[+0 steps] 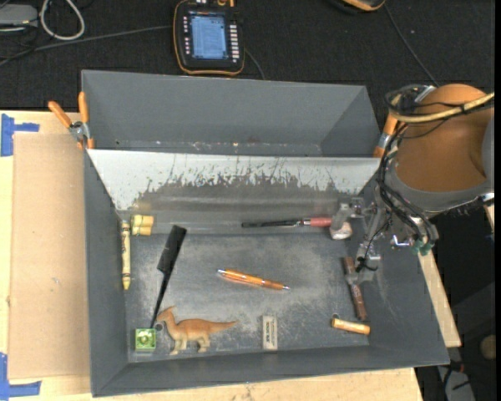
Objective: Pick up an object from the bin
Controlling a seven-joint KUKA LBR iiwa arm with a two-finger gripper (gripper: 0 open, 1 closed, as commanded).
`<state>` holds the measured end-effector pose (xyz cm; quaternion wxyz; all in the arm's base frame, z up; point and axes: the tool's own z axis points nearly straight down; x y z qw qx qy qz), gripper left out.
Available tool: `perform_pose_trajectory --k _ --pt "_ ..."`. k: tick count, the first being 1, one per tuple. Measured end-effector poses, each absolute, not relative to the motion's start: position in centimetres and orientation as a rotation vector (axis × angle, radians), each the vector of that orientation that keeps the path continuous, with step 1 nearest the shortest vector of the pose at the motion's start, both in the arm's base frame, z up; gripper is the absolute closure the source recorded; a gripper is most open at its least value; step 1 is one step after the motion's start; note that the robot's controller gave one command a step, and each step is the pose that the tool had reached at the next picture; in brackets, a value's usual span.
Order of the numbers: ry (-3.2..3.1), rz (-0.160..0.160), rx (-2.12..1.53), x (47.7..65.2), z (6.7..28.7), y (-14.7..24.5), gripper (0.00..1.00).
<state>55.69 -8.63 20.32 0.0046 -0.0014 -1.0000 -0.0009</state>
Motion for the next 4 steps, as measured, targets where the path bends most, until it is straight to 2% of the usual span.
perform_pose_trajectory --k 1,2,3,4 --pt "-3.140 -0.001 0.002 55.9 20.8 -8.6 0.00" --pt "-3.119 -0.003 0.357 53.3 10.3 -14.0 0.00" --pt "-3.128 0.001 0.362 49.9 13.3 -15.7 0.00" --pt "-2.849 -0.028 1.319 55.7 10.0 -15.1 0.00"
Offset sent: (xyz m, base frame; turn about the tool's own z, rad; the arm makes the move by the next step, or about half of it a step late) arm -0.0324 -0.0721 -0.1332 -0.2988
